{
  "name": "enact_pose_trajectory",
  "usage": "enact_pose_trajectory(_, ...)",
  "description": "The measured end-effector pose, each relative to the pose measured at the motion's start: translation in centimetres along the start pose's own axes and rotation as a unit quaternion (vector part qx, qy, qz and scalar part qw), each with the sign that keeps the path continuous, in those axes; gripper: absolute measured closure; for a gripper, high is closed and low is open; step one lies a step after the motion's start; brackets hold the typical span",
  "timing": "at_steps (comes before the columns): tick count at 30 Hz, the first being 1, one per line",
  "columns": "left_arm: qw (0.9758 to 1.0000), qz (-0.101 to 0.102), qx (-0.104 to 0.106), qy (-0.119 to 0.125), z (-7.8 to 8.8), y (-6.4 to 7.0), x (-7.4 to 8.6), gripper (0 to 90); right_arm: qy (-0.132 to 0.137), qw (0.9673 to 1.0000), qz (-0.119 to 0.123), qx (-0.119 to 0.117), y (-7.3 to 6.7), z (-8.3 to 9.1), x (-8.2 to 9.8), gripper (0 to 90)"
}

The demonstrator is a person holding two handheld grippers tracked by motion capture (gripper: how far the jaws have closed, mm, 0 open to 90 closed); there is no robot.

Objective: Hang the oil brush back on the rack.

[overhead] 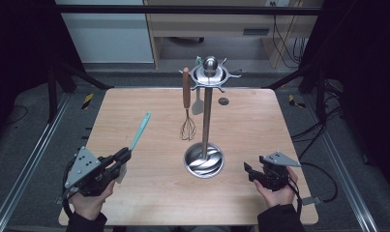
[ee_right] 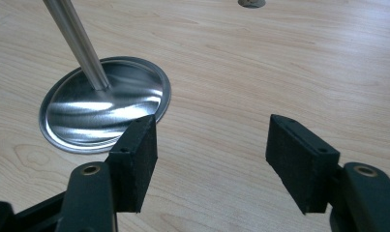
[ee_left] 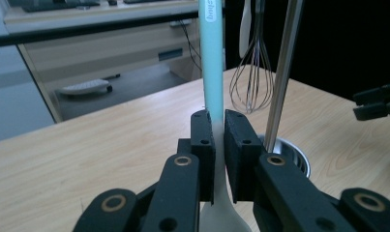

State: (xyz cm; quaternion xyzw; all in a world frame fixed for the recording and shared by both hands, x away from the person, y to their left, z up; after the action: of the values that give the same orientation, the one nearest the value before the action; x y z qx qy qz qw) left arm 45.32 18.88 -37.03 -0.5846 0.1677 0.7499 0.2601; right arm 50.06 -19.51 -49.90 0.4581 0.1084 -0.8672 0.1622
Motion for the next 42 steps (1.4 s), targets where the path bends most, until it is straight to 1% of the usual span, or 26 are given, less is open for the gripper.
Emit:
enact_pose_trajectory(2,1.0000,-0.003,0.001,0.009,0.3,0.1,-0.6,82.8,0.000,1.0000,0.003,0.002,0.0,0.0,0.0,35.9)
enact_pose_trajectory(4,0.9999,-0.004,0.003,0.016,0.5,0.2,-1.2,82.7,0.000,1.0000,0.000,0.001,-0.1,0.0,0.0,35.8)
enact_pose_trajectory(6,0.9997,-0.006,0.006,0.023,0.5,0.5,-1.8,82.7,0.000,1.0000,0.003,0.003,0.0,-0.1,0.0,35.9)
enact_pose_trajectory(7,0.9996,-0.007,0.007,0.025,0.5,0.6,-2.0,82.7,-0.002,1.0000,0.001,0.002,0.0,-0.1,0.0,35.9)
enact_pose_trajectory(17,0.9984,-0.010,0.022,0.051,-0.5,2.2,-4.5,82.7,-0.001,1.0000,-0.001,0.005,0.0,0.0,0.0,35.8)
enact_pose_trajectory(21,0.9972,-0.019,0.028,0.066,-0.8,2.7,-5.4,82.7,0.002,1.0000,0.000,0.005,0.0,0.0,0.0,35.8)
enact_pose_trajectory(22,0.9971,-0.021,0.028,0.068,-0.8,2.8,-5.6,82.7,0.002,1.0000,0.000,0.006,0.0,0.0,0.0,35.8)
enact_pose_trajectory(27,0.9967,-0.013,0.035,0.071,-0.8,3.5,-6.2,82.7,0.002,1.0000,0.001,0.007,0.1,0.0,0.0,35.8)
enact_pose_trajectory(31,0.9960,-0.014,0.043,0.077,-0.8,4.1,-6.9,82.7,0.003,1.0000,0.003,0.007,0.1,0.0,0.0,35.8)
enact_pose_trajectory(32,0.9956,-0.015,0.047,0.080,-0.8,4.2,-7.1,82.7,0.002,1.0000,-0.001,0.005,0.1,0.0,0.0,35.8)
enact_pose_trajectory(37,0.9947,-0.018,0.052,0.087,-0.9,4.8,-7.8,82.7,0.002,1.0000,-0.001,0.005,0.1,0.0,0.0,35.8)
enact_pose_trajectory(40,0.9939,-0.021,0.056,0.093,-0.9,5.3,-8.4,82.7,0.002,1.0000,-0.001,0.005,0.1,0.0,0.0,35.8)
enact_pose_trajectory(41,0.9937,-0.021,0.057,0.094,-0.9,5.4,-8.5,82.7,0.003,1.0000,0.004,0.008,0.2,-0.1,0.0,35.8)
enact_pose_trajectory(42,0.9935,-0.021,0.059,0.095,-1.0,5.6,-8.7,82.7,0.004,1.0000,0.004,0.008,0.2,-0.1,0.0,35.8)
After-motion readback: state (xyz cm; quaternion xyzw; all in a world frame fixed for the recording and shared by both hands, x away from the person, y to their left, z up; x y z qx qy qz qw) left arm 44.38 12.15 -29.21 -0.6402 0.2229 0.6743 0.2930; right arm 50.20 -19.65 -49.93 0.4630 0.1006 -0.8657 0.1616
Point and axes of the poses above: each handheld gripper's, and its own axes: z roughly backward along the jaws, x roughly out of its underside, y roughly to its right, the point moved 10 cm from there along -z, roughly forward along the jaws, and after that the axes turned 1 degree about -y, right-handed, at the moved point
